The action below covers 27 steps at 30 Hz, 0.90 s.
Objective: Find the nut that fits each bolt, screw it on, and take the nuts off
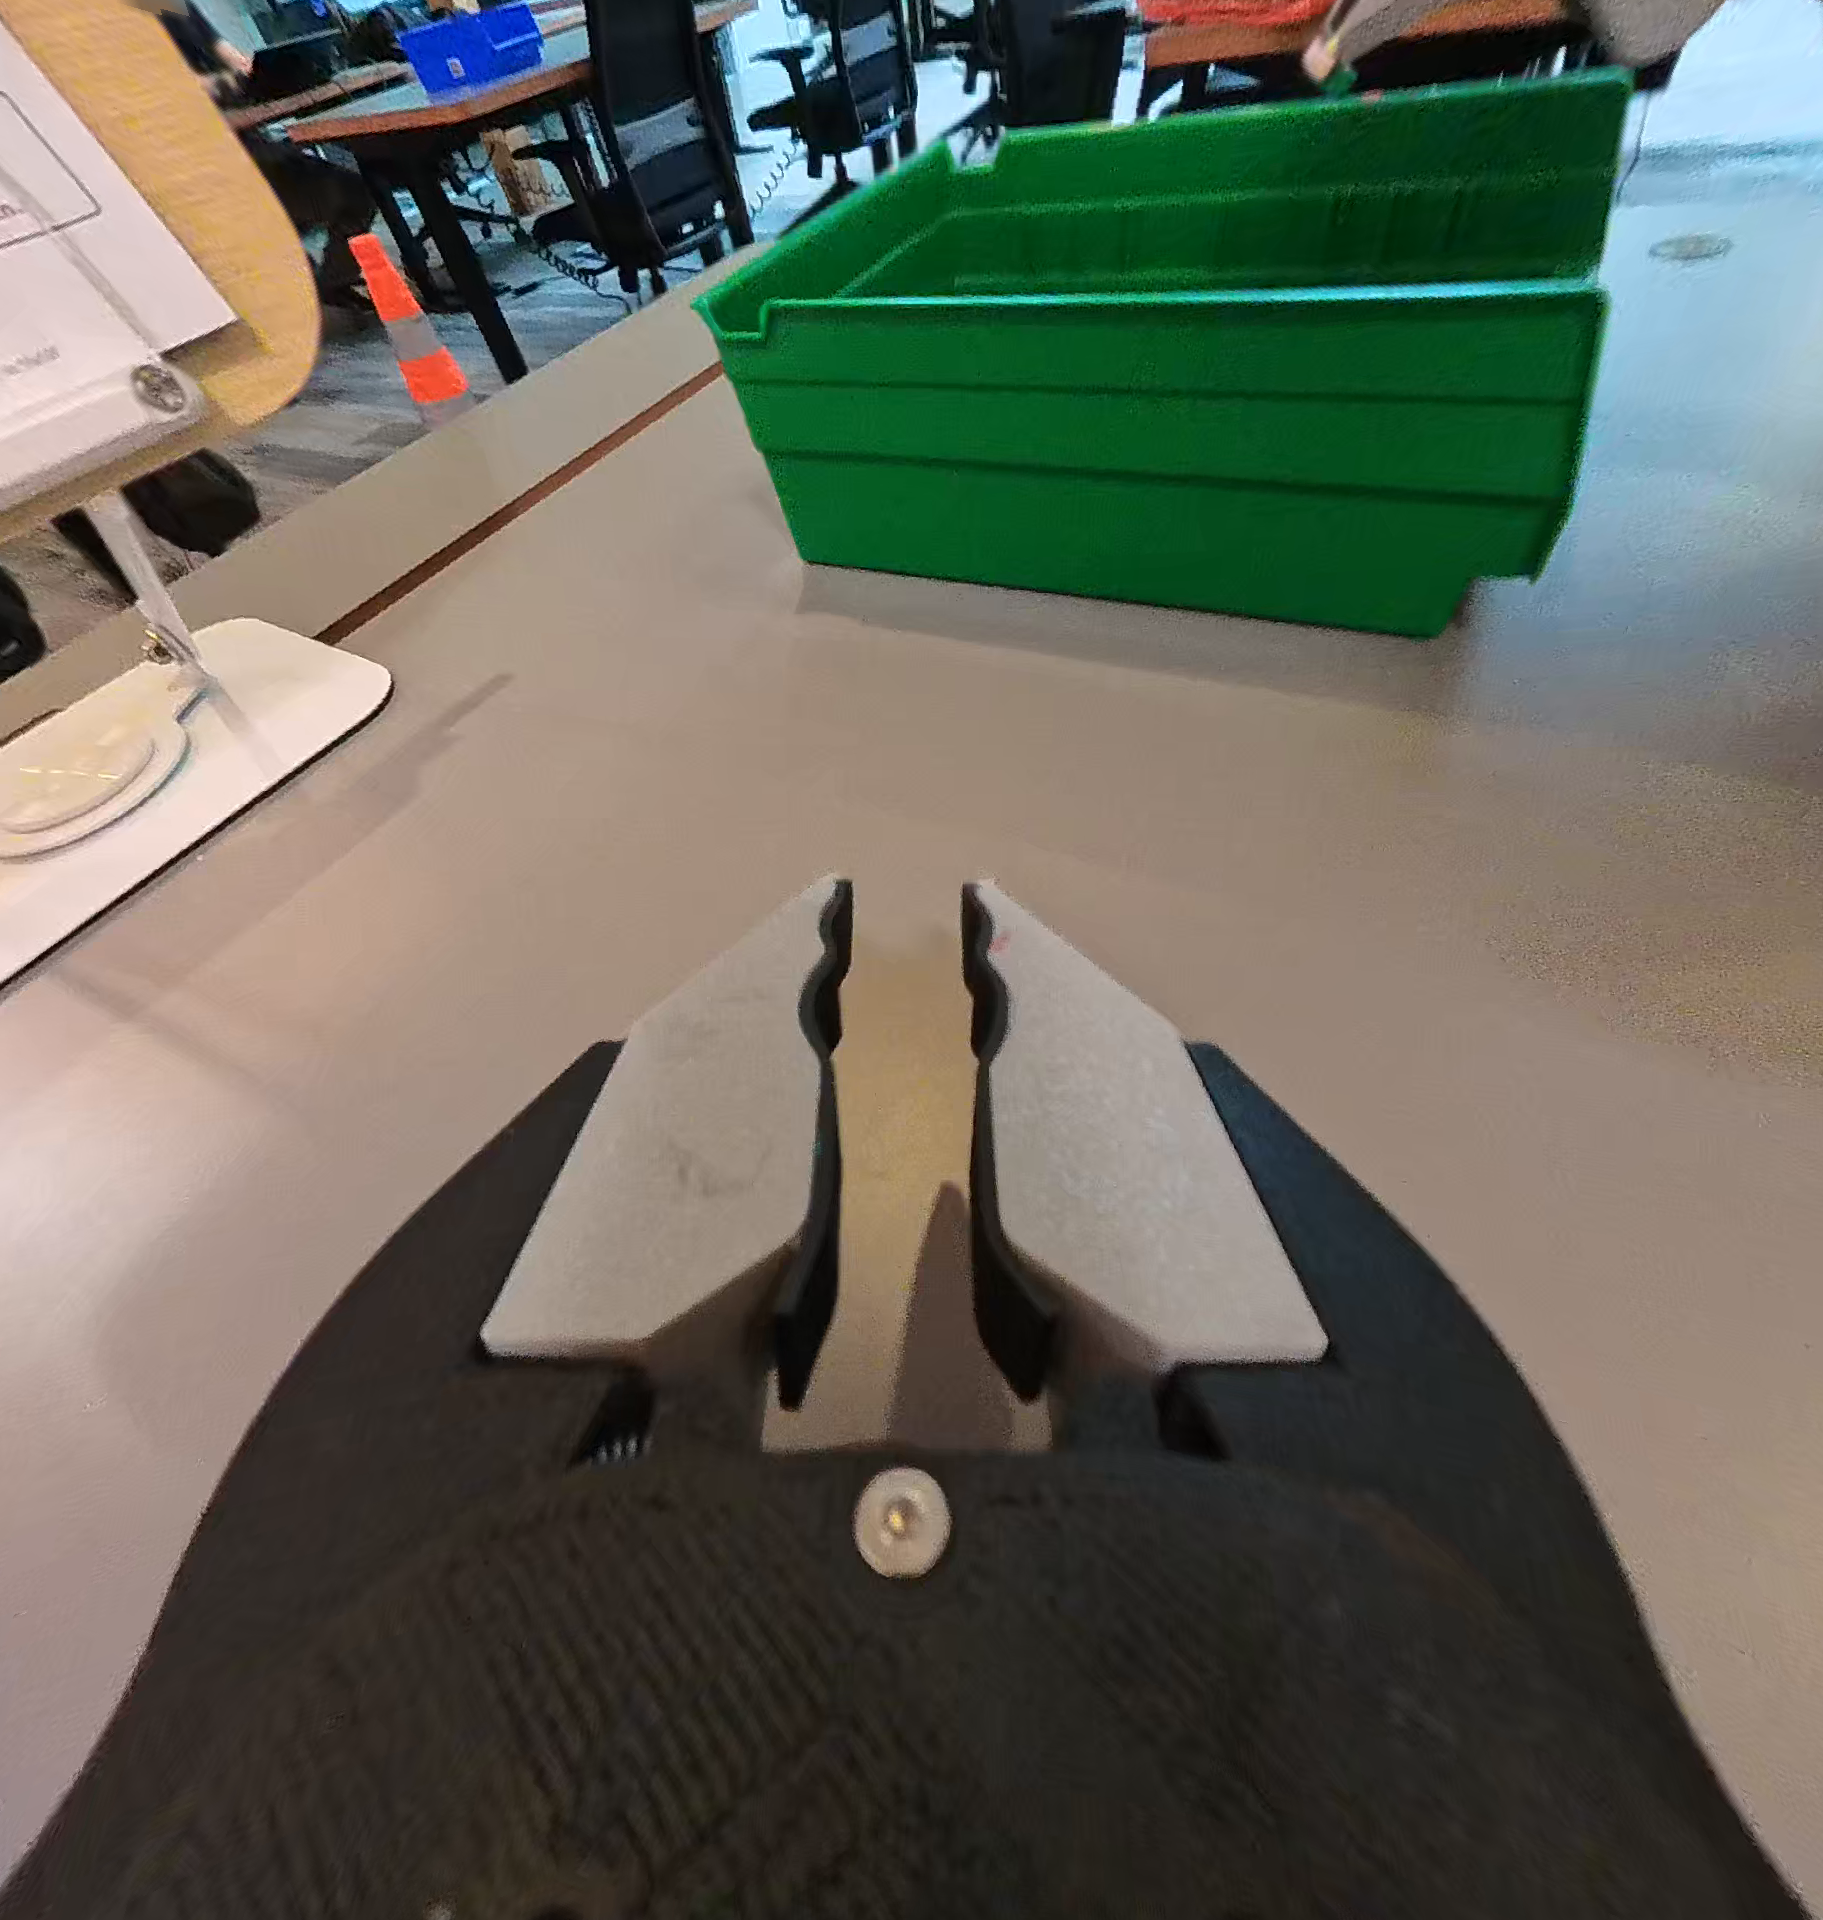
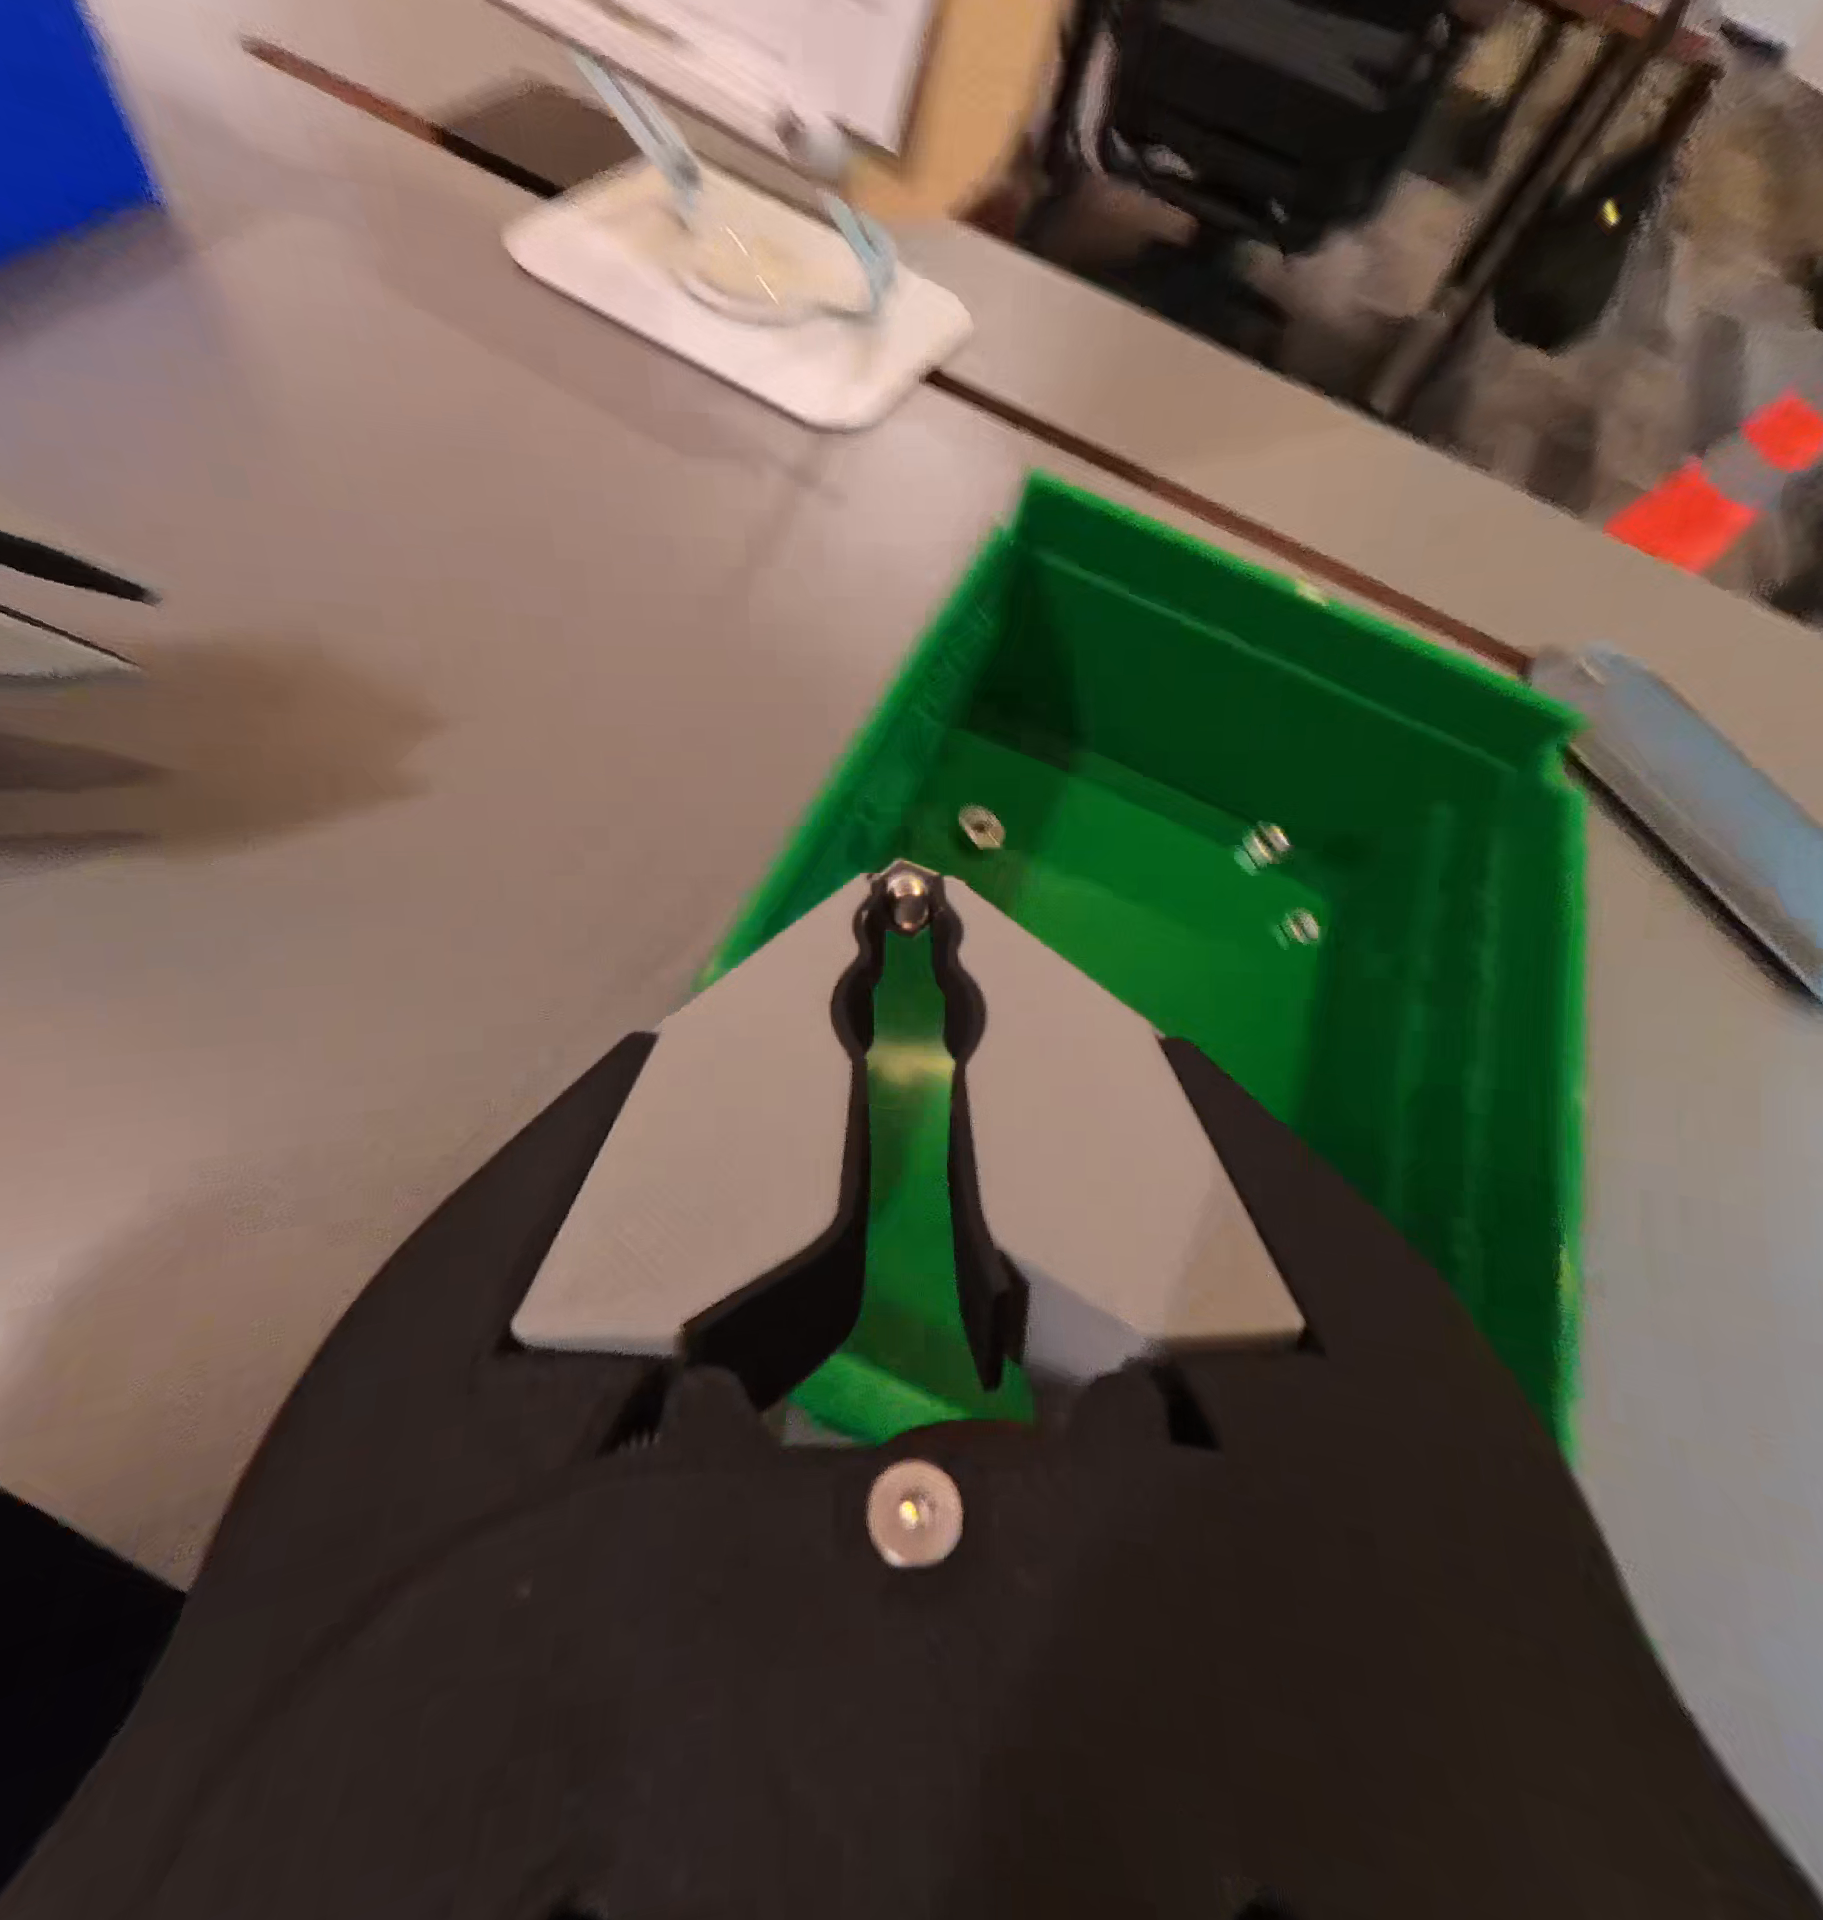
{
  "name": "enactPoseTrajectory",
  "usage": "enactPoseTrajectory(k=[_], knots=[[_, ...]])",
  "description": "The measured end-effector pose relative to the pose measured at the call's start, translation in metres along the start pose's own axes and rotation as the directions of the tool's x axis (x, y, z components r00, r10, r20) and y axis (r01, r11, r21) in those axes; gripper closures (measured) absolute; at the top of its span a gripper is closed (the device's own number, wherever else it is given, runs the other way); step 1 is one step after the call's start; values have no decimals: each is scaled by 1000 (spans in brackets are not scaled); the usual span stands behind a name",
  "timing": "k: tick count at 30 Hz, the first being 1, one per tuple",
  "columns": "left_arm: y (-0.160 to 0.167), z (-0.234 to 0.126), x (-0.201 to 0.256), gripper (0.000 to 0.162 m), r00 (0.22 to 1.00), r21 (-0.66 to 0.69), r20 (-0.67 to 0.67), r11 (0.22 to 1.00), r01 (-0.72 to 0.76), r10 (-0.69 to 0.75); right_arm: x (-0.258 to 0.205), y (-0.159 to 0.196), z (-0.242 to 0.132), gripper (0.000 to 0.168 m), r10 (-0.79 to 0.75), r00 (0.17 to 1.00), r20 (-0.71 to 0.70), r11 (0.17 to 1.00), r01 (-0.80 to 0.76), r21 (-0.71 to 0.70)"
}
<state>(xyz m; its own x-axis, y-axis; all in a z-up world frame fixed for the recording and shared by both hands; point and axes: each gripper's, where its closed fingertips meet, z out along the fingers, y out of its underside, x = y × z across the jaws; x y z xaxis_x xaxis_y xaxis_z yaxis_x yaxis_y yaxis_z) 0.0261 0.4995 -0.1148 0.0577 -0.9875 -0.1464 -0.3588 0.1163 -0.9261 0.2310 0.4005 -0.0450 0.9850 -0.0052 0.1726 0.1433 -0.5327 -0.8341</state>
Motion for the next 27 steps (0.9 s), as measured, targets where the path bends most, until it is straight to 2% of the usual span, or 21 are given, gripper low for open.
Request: enactPoseTrajectory(k=[5,9,12,15,18,20,22,24,27], knots=[[14,11,6,145,997,-74,3,995,-72,72,10,71,20,163,15,997,69,970,3,-243],[15,10,3,145,999,-68,1,997,-47,48,3,90,31,159,-32,994,100,939,64,-339],[11,5,-1,145,1000,-47,7,998,-30,30,4,71,26,155,-54,996,74,947,74,-313],[8,4,-1,145,1000,-39,8,999,-27,28,-18,20,9,150,-92,992,83,982,104,-156],[11,5,-1,145,999,-50,9,998,-32,33,-84,-43,-9,151,-133,957,257,988,108,109],[12,6,-3,145,999,-56,14,998,-33,34,-132,-70,-9,150,-168,909,380,972,88,219],[14,5,-6,145,999,-59,24,998,-28,30,-172,-82,10,147,-205,872,444,960,89,267],[16,5,-9,145,999,-64,29,998,-18,20,-198,-84,43,143,-225,868,443,953,101,286],[17,4,-12,145,999,-62,36,998,-6,8,-212,-74,100,141,-230,889,395,952,121,282]])
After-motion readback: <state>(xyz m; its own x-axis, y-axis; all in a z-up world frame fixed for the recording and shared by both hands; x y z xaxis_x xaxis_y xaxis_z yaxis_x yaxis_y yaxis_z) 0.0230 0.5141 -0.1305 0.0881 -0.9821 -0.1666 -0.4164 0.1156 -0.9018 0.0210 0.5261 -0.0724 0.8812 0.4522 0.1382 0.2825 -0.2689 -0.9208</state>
